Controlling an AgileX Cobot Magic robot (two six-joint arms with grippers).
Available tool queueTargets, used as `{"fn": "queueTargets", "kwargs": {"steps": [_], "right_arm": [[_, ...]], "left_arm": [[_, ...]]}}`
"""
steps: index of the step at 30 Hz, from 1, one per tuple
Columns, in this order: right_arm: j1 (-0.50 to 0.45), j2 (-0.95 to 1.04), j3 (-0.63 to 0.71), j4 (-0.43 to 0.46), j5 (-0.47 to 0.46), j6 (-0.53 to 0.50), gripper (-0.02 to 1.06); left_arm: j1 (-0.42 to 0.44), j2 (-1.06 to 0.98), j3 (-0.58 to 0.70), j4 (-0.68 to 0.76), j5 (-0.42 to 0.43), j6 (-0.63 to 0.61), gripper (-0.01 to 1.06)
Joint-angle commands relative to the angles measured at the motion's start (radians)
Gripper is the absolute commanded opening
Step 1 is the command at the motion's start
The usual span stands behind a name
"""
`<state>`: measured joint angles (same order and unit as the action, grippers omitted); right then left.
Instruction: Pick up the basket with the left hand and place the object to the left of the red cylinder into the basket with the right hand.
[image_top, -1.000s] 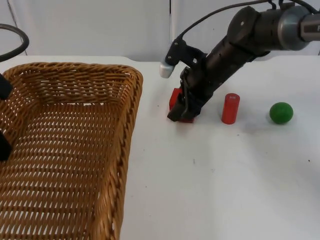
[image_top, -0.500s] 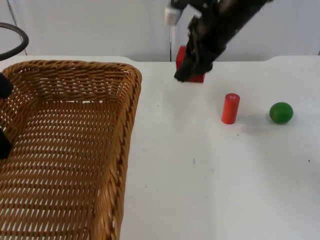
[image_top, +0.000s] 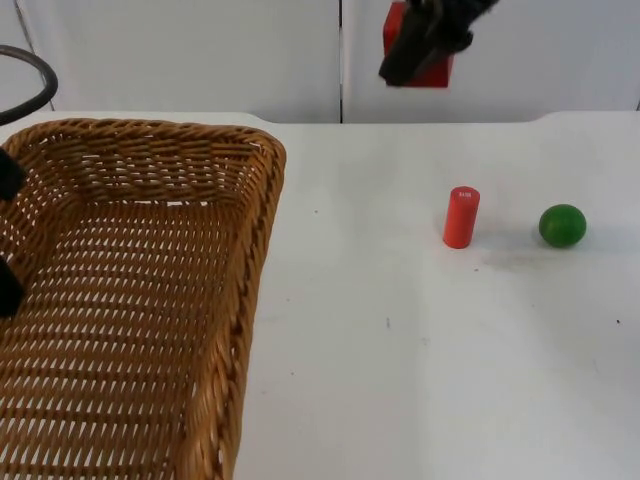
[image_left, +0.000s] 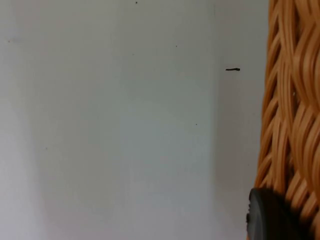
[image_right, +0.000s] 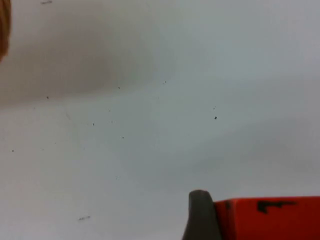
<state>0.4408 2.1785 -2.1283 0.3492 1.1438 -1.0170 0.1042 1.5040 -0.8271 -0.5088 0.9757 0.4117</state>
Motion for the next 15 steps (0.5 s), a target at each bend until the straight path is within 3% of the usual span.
{"fn": "queueTargets", "kwargs": {"steps": [1,7,15], "right_arm": [[0.0,-0.049,-0.004,-0.007,0.018,0.019,0.0],[0.002,-0.138,-0.004,-0.03,0.073,0.036,0.0],[0.002,-0.217,-0.002,-0.064,0.077,0.107,0.0]], "left_arm": [[0.003,-0.008,-0.006,-0.03,0.01,0.001,0.0],[0.003,-0.008,-0.006,-0.032,0.008,0.001,0.0],[0.003,-0.008,-0.006,-0.033,0.008,0.001,0.0]]}}
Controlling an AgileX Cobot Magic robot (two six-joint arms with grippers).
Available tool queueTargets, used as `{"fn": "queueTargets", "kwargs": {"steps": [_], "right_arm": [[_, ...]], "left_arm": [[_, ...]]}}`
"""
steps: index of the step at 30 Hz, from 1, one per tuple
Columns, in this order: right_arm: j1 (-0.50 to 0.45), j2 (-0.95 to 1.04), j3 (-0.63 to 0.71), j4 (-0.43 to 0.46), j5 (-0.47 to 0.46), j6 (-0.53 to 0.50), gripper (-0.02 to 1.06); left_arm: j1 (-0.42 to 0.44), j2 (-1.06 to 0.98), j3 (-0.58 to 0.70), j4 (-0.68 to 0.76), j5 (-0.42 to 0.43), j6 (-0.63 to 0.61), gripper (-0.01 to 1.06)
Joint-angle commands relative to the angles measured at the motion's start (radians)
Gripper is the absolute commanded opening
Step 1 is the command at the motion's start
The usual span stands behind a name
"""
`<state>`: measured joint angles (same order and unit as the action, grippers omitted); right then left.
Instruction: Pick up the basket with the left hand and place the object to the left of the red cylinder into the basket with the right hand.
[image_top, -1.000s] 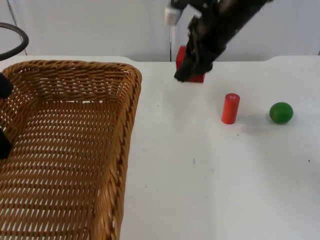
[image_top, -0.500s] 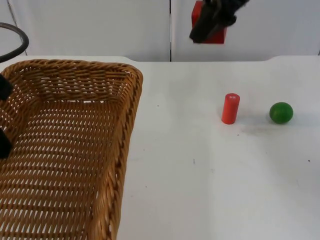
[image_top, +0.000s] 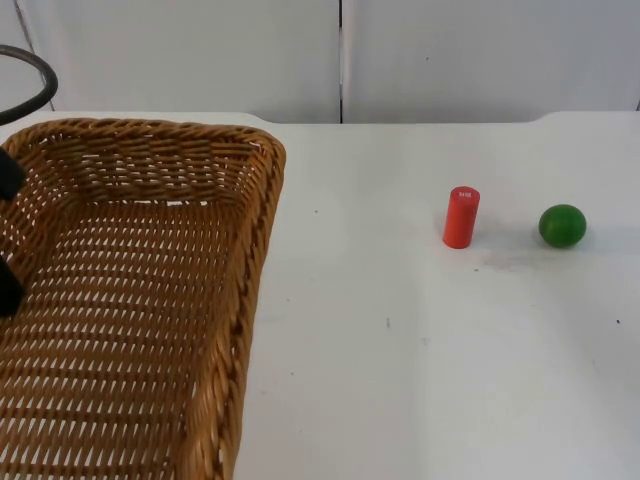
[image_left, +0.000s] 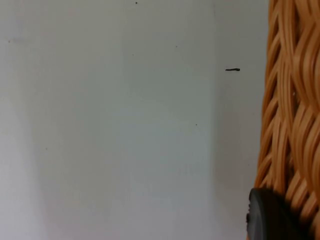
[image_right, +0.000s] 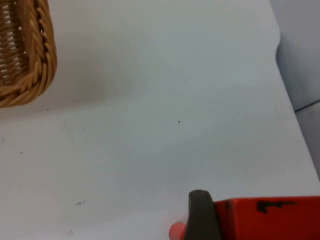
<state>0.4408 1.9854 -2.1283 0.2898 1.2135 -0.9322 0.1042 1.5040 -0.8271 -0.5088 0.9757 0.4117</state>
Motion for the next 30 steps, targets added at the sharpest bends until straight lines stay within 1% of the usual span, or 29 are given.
{"fn": "queueTargets", "kwargs": {"steps": [1,10,12,19,21,22,25,28,30], "right_arm": [[0.002,-0.024,-0.002,-0.004,0.008,0.022,0.0],[0.002,-0.036,-0.002,0.001,0.008,0.055,0.0],[0.002,-0.036,-0.002,-0.001,0.008,0.08,0.0],[0.014,-0.036,-0.002,-0.008,0.008,0.111,0.0],[0.044,-0.036,-0.002,-0.023,0.008,0.129,0.0],[0.044,-0.036,-0.002,-0.023,0.008,0.129,0.0],[0.11,-0.036,-0.002,-0.077,0.008,0.138,0.0],[0.17,-0.036,-0.002,-0.079,0.008,0.142,0.0],[0.188,-0.036,-0.002,-0.079,0.008,0.157,0.0]], "left_arm": [[0.003,-0.008,-0.006,-0.033,0.008,0.001,0.0],[0.003,-0.008,-0.006,-0.033,0.008,0.001,0.0],[0.003,-0.008,-0.006,-0.033,0.008,0.001,0.0],[0.003,-0.008,-0.006,-0.033,0.006,0.001,0.0],[0.003,-0.008,-0.006,-0.033,0.006,0.001,0.0],[0.003,-0.008,-0.006,-0.033,0.006,0.001,0.0],[0.003,-0.008,-0.006,-0.033,0.006,0.001,0.0],[0.003,-0.008,-0.006,-0.033,0.006,0.001,0.0],[0.003,-0.008,-0.006,-0.033,0.006,0.001,0.0]]}}
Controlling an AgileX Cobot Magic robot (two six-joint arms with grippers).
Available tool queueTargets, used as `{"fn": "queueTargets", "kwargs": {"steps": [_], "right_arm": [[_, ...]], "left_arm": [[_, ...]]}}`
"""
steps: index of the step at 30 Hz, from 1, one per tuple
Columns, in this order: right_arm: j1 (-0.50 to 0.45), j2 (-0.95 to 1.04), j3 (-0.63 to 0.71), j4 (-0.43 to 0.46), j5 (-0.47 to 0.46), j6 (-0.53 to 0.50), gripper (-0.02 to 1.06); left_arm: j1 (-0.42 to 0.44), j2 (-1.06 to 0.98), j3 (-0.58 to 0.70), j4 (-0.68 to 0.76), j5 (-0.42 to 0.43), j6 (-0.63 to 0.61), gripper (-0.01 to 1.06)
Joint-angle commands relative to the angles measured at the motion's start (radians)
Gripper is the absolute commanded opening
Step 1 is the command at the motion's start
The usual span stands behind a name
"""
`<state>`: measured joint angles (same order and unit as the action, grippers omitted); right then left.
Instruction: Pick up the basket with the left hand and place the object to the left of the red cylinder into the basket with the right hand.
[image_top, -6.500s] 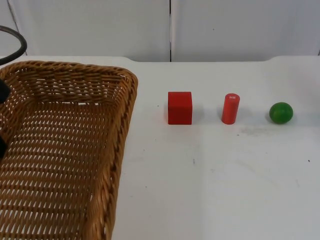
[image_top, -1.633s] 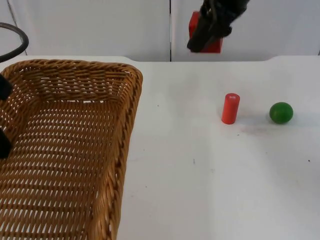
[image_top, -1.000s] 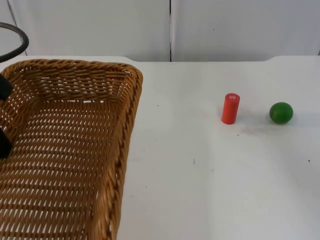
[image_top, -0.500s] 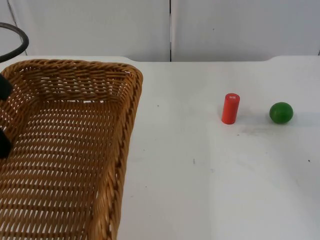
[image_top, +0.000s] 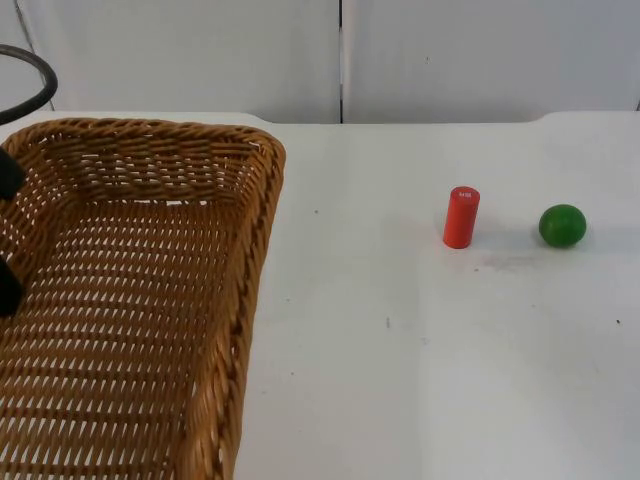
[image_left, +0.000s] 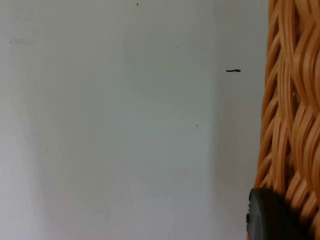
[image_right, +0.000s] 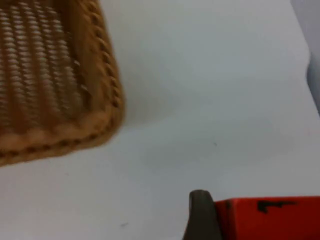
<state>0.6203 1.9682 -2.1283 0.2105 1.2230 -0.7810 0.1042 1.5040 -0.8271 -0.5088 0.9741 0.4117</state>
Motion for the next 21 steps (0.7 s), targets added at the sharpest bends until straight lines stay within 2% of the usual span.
{"fn": "queueTargets", "kwargs": {"steps": [1,6,10,14,15,20,21], "right_arm": [[0.025,-0.018,-0.002,0.0,-0.002,0.024,0.0],[0.083,-0.018,0.065,0.0,-0.002,0.06,0.0],[0.123,-0.018,0.136,0.0,-0.066,0.077,0.0],[0.184,-0.018,0.219,0.0,-0.175,0.094,0.0],[0.184,-0.018,0.219,0.0,-0.175,0.094,0.0],[0.259,-0.018,0.307,0.004,-0.343,0.142,0.0],[0.259,-0.018,0.307,0.004,-0.343,0.142,0.0]], "left_arm": [[0.003,-0.008,-0.006,-0.033,0.007,0.001,0.0],[0.003,-0.008,-0.006,-0.033,0.007,0.001,0.0],[0.003,-0.008,-0.006,-0.033,0.007,0.001,0.0],[0.003,-0.008,-0.006,-0.033,0.007,0.001,0.0],[0.003,-0.008,-0.006,-0.033,0.007,0.001,0.0],[0.003,-0.008,-0.006,-0.033,0.006,0.001,0.0],[0.003,-0.008,-0.006,-0.033,0.006,0.001,0.0]]}}
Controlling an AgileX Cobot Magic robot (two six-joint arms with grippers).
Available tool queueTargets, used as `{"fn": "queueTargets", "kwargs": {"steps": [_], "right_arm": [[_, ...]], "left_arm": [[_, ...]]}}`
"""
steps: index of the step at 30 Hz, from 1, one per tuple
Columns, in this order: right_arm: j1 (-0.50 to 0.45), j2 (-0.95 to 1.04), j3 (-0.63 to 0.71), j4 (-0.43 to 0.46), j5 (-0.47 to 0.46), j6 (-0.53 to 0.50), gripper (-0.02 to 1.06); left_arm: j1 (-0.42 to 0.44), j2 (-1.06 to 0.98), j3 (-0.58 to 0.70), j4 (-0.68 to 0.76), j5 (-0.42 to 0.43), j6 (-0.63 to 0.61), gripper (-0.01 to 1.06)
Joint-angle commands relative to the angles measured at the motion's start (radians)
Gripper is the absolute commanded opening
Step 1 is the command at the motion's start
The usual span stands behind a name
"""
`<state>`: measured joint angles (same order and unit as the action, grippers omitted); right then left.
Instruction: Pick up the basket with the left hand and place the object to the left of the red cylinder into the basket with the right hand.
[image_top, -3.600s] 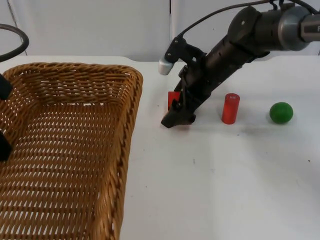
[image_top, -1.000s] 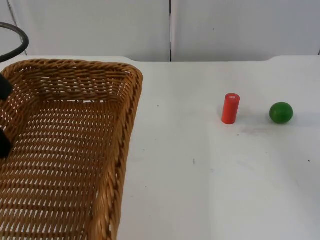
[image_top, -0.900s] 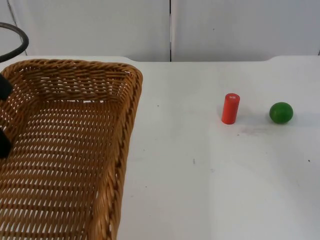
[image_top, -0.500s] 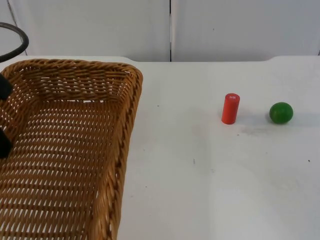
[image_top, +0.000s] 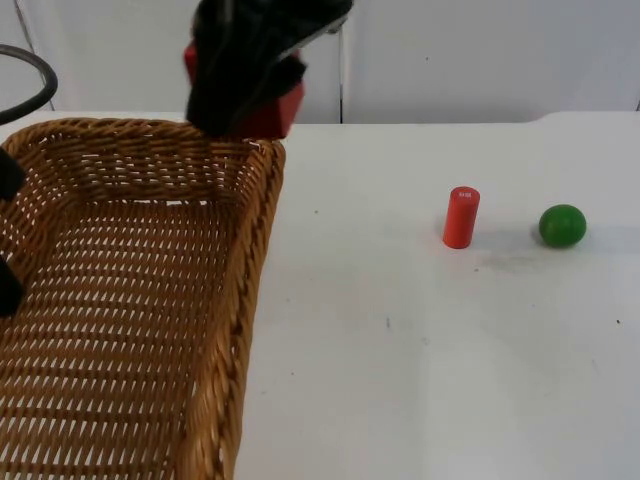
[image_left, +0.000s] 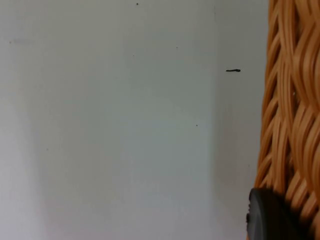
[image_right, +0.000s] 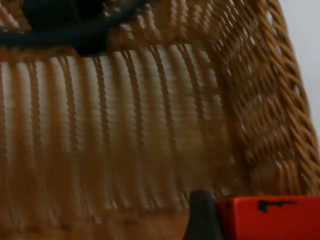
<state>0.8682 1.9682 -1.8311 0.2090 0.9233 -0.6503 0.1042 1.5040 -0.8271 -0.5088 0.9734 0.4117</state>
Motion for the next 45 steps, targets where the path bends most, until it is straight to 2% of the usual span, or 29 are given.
{"fn": "queueTargets", "kwargs": {"steps": [1,3,7,10,18,21,31,42,45], "right_arm": [[0.021,-0.018,0.022,0.011,-0.071,0.012,0.0],[0.039,-0.018,0.05,0.034,-0.135,0.012,0.0],[0.041,-0.018,0.091,0.093,-0.199,0.012,0.0],[0.039,-0.018,0.15,0.1,-0.263,0.012,0.0],[0.039,-0.018,0.238,0.114,-0.357,0.012,0.0],[0.039,-0.018,0.253,0.151,-0.398,0.012,0.0],[0.041,-0.006,0.257,0.223,-0.422,0.012,0.0],[0.041,0.073,0.257,0.241,-0.408,0.007,0.0],[0.041,0.073,0.257,0.248,-0.416,0.007,0.09]], "left_arm": [[0.003,-0.008,-0.006,-0.033,0.006,0.001,0.0],[0.003,-0.008,-0.006,-0.033,0.006,0.001,0.0],[0.003,-0.008,-0.006,-0.033,0.006,0.001,0.0],[0.003,-0.008,-0.006,-0.033,0.006,0.001,0.0],[0.003,-0.008,-0.006,-0.033,0.006,0.001,0.0],[0.003,-0.008,-0.006,-0.035,0.008,0.001,0.0],[0.003,-0.008,-0.006,-0.041,0.008,0.001,0.0],[0.003,-0.008,-0.006,-0.041,0.006,0.001,0.0],[0.003,-0.008,-0.006,-0.041,0.006,0.001,0.0]]}}
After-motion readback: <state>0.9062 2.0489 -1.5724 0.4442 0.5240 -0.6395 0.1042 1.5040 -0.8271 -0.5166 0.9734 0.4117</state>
